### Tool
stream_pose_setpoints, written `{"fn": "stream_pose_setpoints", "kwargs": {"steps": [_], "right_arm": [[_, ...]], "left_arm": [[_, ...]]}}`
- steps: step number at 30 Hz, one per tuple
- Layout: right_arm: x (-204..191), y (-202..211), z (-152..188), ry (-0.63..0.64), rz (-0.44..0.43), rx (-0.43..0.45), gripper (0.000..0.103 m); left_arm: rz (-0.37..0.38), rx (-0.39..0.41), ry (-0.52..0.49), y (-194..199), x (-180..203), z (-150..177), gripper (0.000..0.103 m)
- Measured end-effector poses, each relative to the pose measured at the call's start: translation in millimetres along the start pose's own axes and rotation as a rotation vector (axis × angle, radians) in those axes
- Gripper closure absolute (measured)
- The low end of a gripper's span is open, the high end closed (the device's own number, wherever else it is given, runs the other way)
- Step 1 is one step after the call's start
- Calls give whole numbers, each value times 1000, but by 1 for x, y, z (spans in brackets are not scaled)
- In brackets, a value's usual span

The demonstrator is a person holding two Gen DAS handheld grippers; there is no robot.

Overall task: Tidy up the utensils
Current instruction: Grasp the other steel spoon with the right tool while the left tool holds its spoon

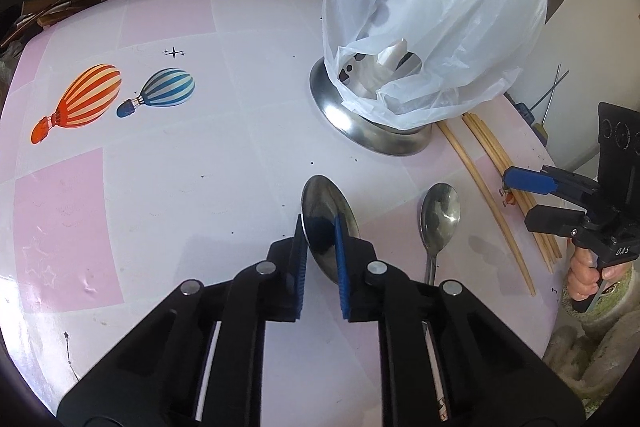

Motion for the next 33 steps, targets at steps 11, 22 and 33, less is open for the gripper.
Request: {"fn": "stream_pose_setpoints", "kwargs": {"steps": [11, 22, 33], "right_arm": [[5, -29, -10, -62, -60, -52, 55], [9, -56, -14, -90, -45, -78, 65], [-1, -65, -16, -82, -62, -95, 76]], "left_arm": [[29, 17, 75, 3, -9, -3, 92], [11, 47, 73, 7, -6, -2, 97], [1, 60, 53, 8, -1, 0, 97]]}}
Point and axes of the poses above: each gripper's, at about its wrist camera, not at the fingertips, and y roughly against the way its jaws point, x to its right, z to its underside, the point moved 1 cm from there along -y, roughly the way its jaws point, and after that the axes turned 1 degree about -y, right-handed, at the moved point
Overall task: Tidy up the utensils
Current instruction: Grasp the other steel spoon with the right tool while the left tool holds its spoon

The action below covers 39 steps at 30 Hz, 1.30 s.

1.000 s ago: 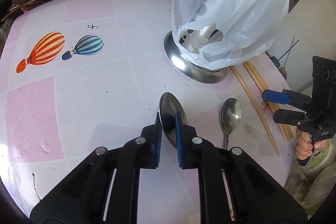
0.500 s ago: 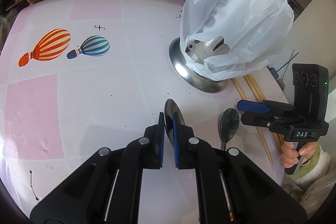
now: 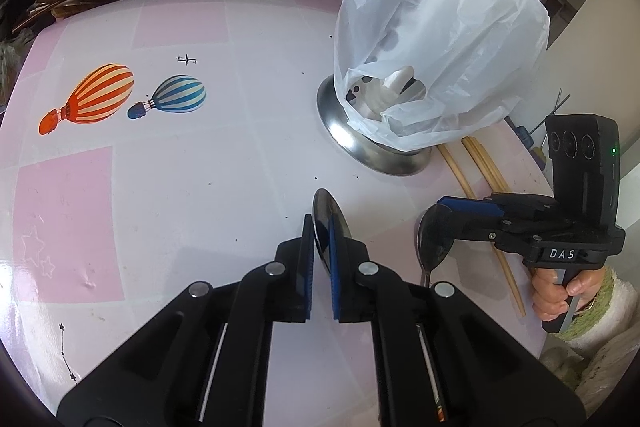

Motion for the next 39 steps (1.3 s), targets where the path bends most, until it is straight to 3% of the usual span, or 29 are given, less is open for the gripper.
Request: {"fn": "stream_pose_setpoints", "kwargs": {"steps": [16, 24, 28, 30, 39], "right_arm": [[14, -2, 0, -50, -37, -15, 89], [24, -4, 1, -125, -93, -32, 89], [21, -4, 1, -105, -73, -27, 89], [16, -3, 2, -79, -37, -22, 95], [-2, 2, 3, -56, -29, -5, 98]], "left_arm": [[-10, 13, 3, 1, 1, 2, 97], [-10, 17, 12, 3, -1, 4, 97], [-10, 18, 14, 4, -1, 5, 97], [-10, 20, 15, 4, -1, 5, 97], [-15, 63, 4, 19, 6, 0, 99]]}}
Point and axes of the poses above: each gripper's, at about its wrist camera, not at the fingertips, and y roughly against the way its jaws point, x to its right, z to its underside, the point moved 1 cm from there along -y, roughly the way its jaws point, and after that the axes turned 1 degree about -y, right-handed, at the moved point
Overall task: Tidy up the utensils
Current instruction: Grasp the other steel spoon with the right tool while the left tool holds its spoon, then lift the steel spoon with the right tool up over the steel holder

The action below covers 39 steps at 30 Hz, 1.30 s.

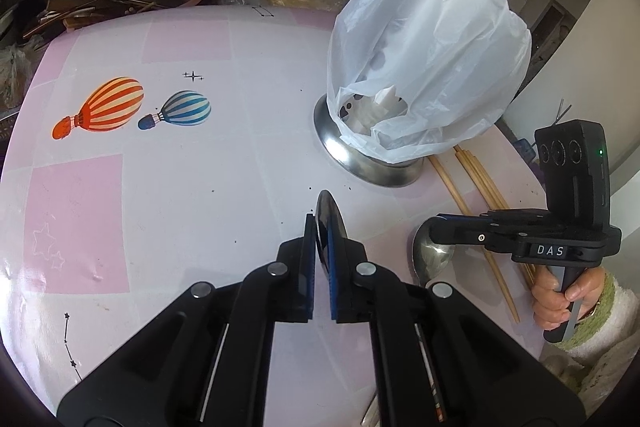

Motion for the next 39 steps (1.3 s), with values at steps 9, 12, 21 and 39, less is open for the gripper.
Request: {"fn": "stream_pose_setpoints", "kwargs": {"steps": [9, 12, 21, 39], "right_arm": [[-38, 36, -11, 154, 116, 118, 100], [-48, 51, -14, 204, 160, 158, 100], [-58, 110, -21, 323, 260, 273, 100], [-67, 168, -23, 378, 312, 375, 100]], "left_arm": [[-25, 78, -25, 39, 19, -4, 101], [-50, 109, -48, 53, 30, -4, 101], [-102, 186, -69, 88, 50, -1, 101], [-119, 286, -71, 120, 66, -5, 101]]}}
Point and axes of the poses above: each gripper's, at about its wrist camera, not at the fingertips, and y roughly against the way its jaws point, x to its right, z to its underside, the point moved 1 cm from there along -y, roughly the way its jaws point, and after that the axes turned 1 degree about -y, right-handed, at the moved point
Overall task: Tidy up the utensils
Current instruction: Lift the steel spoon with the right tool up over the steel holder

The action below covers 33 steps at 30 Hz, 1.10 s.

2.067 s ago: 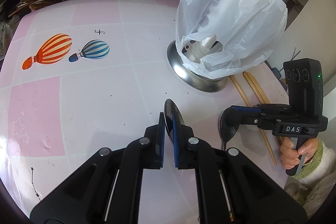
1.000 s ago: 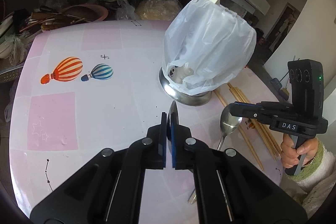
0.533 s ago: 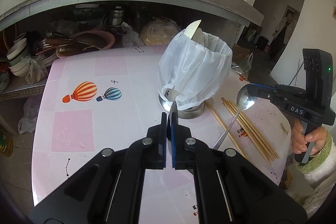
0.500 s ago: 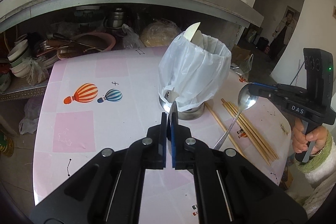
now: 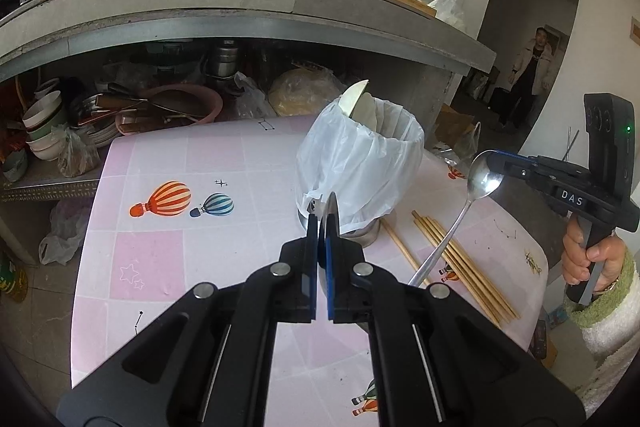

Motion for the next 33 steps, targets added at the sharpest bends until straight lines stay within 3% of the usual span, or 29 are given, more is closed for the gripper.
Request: {"fn": "stream_pose_setpoints", "kwargs": {"steps": [33], "right_arm": [[-7, 5, 1, 16, -16, 5, 100]], "left_arm": [[3, 6, -11, 0, 3, 0, 101]]}}
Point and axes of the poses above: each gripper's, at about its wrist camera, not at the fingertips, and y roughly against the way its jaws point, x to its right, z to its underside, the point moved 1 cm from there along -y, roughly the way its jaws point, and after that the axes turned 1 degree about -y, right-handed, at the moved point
